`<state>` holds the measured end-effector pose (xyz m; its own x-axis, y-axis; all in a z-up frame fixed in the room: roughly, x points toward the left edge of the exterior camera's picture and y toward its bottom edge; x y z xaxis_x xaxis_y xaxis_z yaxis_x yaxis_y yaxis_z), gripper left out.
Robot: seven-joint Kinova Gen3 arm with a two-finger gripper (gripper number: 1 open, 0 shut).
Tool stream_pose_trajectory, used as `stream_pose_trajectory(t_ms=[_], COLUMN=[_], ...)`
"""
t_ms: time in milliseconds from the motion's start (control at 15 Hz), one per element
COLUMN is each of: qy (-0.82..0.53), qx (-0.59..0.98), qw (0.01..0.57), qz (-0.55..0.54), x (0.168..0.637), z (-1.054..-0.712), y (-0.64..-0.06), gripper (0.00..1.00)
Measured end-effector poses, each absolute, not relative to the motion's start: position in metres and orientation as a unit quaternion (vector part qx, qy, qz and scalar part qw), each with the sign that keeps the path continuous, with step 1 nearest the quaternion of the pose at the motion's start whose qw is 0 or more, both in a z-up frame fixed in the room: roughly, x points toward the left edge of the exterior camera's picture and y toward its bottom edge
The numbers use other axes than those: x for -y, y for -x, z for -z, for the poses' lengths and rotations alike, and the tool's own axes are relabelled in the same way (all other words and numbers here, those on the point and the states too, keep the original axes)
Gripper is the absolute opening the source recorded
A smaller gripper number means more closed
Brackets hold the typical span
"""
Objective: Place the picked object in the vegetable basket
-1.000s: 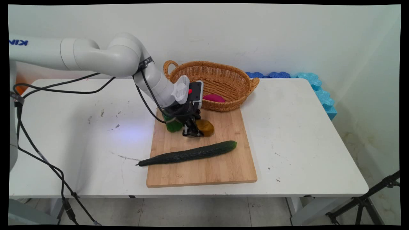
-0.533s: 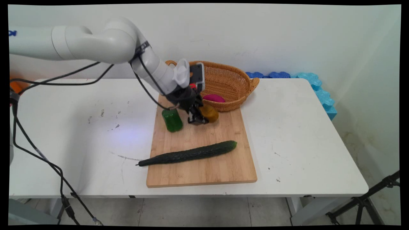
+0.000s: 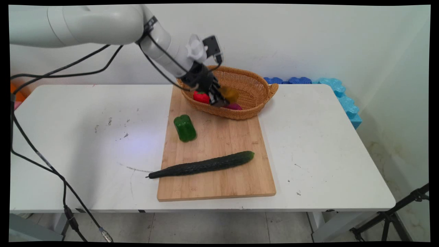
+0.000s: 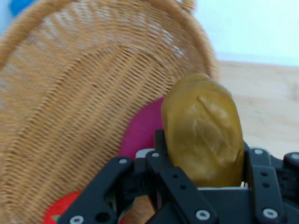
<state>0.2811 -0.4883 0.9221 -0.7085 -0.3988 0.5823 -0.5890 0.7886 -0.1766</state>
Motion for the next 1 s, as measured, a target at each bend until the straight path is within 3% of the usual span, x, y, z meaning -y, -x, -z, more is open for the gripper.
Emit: stream_pose_trajectory(t_ms=[400, 1000], qy=[-0.331, -0.376], qx=[0.878, 0.86], qw=[0.273, 0.253], qz=[-0.212, -0.234], x=[0.532, 0.595], z=[-0.934, -0.893], y=[-0.296, -0.326], gripper=[0.0, 0.0])
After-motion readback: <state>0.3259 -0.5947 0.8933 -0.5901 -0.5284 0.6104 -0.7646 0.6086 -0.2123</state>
